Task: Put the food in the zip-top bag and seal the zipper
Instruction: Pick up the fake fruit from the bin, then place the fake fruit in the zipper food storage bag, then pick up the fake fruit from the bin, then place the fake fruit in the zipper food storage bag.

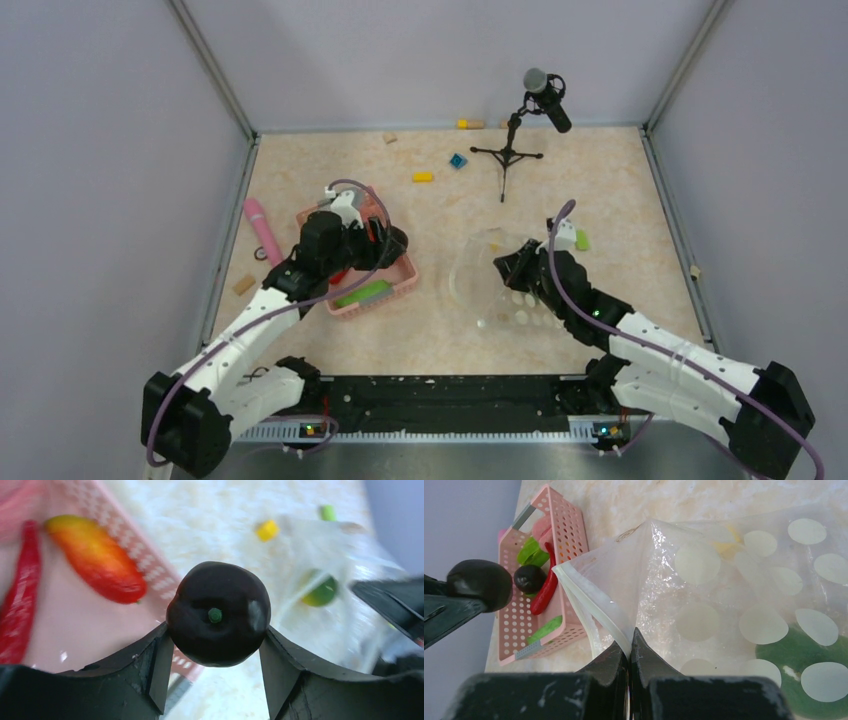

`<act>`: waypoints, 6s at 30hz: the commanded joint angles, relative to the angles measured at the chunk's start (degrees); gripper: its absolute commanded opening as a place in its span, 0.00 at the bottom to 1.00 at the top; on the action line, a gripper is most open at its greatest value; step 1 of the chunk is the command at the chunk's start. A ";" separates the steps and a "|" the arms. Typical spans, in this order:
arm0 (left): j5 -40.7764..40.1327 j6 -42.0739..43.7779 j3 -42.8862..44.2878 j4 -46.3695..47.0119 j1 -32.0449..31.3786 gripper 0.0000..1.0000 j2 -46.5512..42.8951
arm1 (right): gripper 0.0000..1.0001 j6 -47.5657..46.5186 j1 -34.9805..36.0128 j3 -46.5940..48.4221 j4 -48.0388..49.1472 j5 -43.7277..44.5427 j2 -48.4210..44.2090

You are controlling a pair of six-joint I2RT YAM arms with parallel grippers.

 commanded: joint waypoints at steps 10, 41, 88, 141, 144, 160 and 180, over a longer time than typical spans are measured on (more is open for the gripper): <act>15.99 8.72 -1.14 12.26 -16.03 0.28 -4.10 | 0.00 -0.57 0.09 0.48 5.51 -6.10 1.74; -4.75 6.05 9.02 4.12 -25.61 0.98 5.75 | 0.00 0.53 0.07 -0.38 5.82 -7.58 -5.15; -52.32 -19.67 17.91 -17.91 1.03 0.98 31.05 | 0.00 -1.44 0.03 -0.91 1.81 2.44 -3.89; -32.64 -14.01 10.42 -11.46 5.38 0.17 17.35 | 0.00 -0.37 -0.05 -1.59 1.09 2.77 -4.26; -31.06 -13.53 8.10 -10.72 5.10 0.17 11.85 | 0.00 -0.33 0.00 -1.63 1.18 2.23 -4.41; 19.53 0.85 -2.84 14.86 -2.04 0.18 -5.59 | 0.00 -0.12 -0.02 -0.72 3.19 -4.27 -4.76; 0.00 5.94 5.54 17.77 -27.67 0.17 8.16 | 0.00 6.65 -0.05 -1.87 13.83 -12.13 -4.78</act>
